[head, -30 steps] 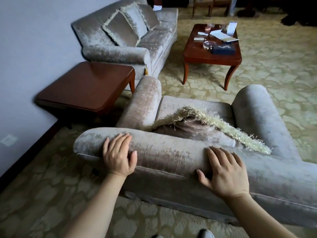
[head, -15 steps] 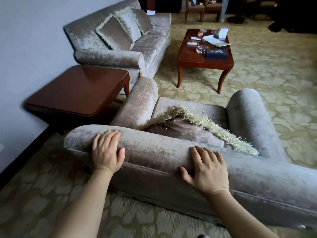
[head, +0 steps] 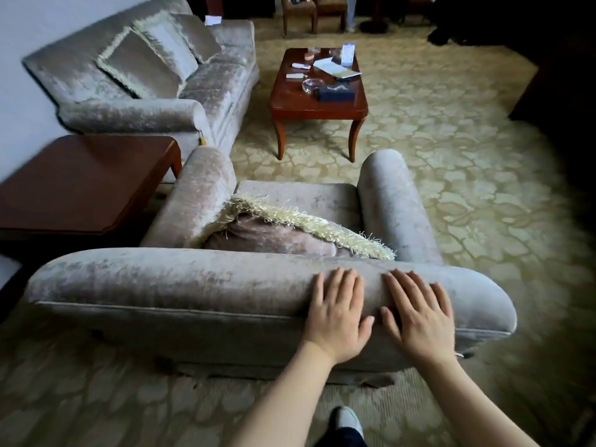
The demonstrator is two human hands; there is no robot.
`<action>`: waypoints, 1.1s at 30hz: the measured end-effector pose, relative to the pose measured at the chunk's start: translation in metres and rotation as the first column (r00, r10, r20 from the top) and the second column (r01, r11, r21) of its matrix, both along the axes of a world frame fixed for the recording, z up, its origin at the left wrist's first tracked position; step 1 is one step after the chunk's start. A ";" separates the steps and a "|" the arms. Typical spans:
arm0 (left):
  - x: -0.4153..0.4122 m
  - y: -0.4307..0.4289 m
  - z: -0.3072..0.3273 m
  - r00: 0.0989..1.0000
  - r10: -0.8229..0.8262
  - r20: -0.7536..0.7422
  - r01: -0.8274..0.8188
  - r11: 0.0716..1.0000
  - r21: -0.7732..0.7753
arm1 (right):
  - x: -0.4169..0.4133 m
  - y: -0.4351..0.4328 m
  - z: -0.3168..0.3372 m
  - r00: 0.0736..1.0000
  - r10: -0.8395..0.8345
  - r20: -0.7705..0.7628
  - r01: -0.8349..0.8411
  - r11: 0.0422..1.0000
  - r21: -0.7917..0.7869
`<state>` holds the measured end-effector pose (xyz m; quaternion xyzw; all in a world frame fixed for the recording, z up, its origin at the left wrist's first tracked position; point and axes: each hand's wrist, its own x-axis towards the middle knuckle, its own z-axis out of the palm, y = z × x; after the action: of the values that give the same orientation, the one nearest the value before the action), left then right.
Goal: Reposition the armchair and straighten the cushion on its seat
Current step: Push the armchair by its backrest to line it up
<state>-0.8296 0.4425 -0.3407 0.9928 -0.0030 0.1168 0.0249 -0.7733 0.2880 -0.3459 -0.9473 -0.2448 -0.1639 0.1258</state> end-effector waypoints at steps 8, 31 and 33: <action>0.049 -0.059 0.001 0.990 0.139 0.021 -0.134 0.979 -0.152 | 0.046 -0.037 0.000 0.993 -0.086 0.076 0.076 0.989 0.128; 0.128 -0.107 0.006 0.991 0.028 -0.131 -0.028 1.000 0.004 | 0.142 -0.081 -0.002 0.993 -0.118 0.009 0.116 0.986 0.122; 0.118 -0.091 0.008 0.994 -0.017 -0.108 0.019 1.000 0.019 | 0.129 -0.060 0.006 0.983 -0.167 -0.080 0.173 0.981 0.083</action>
<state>-0.7116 0.3518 -0.3331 0.9978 -0.0116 0.0627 0.0159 -0.6444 0.2283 -0.3399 -0.9635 -0.1506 -0.1503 0.1627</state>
